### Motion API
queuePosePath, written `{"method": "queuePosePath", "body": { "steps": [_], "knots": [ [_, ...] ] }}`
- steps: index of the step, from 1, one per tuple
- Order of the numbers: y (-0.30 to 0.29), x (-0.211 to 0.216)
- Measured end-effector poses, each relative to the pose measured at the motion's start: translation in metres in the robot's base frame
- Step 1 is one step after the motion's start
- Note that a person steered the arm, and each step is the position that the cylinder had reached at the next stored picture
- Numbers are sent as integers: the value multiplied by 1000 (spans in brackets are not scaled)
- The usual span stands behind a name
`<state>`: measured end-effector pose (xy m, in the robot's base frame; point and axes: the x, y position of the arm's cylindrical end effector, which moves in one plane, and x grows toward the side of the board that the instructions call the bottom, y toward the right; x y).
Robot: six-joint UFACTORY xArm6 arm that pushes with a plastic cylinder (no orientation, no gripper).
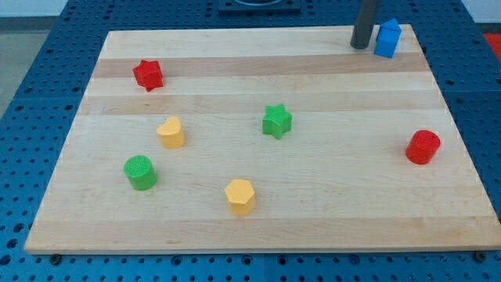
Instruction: Move the arm close to the yellow heart
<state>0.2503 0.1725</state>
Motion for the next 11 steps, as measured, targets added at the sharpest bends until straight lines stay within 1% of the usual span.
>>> {"method": "queuePosePath", "body": {
  "steps": [1,3,7,8,10,11],
  "knots": [
    [-35,9],
    [-127,40],
    [-270,133],
    [-280,138],
    [-280,139],
    [-292,139]
  ]
}}
